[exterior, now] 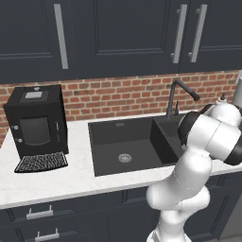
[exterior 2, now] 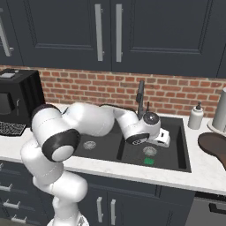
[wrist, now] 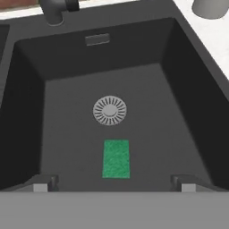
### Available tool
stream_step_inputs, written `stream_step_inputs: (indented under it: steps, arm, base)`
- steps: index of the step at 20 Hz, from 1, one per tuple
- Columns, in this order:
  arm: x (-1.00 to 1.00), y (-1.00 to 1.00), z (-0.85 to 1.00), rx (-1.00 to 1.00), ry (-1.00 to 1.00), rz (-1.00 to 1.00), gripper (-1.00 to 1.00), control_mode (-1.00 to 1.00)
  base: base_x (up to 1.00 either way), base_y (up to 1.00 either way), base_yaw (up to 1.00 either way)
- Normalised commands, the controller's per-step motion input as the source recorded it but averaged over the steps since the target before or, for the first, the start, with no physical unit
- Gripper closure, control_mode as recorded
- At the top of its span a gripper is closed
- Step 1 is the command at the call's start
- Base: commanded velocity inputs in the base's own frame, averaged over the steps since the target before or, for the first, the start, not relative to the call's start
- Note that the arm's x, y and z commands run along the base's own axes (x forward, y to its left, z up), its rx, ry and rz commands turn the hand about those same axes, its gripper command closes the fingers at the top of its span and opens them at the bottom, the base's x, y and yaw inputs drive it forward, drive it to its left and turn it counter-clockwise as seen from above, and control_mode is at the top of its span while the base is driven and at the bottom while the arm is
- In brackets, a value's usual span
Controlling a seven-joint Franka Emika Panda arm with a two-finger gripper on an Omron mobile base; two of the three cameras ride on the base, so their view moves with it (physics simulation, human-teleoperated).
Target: Pick the pan and sponge and place them into the sink. Then turn on the water.
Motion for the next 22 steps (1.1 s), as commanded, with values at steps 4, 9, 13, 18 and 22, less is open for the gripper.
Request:
stream_step_inputs:
  steps: [4, 9, 13, 18, 22]
  arm:
    - [-0.44, 0.0, 0.35, -0.1, -0.04, 0.0, -1.0, -1.0]
    - [-0.59, 0.05, 0.53, -0.11, -0.06, 0.0, -1.0, -1.0]
    - [-0.59, 0.27, 0.69, -0.09, -0.1, -0.01, -1.0, -1.0]
    - [-0.47, 0.57, 0.78, -0.1, -0.09, -0.05, -1.0, -1.0]
    - [-0.38, 0.79, 0.85, -0.08, -0.01, -0.04, -1.0, -1.0]
  base:
    - [0.0, 0.0, 0.0]
    - [0.0, 0.0, 0.0]
    - [0.0, 0.0, 0.0]
    - [0.0, 0.0, 0.0]
    - [0.0, 0.0, 0.0]
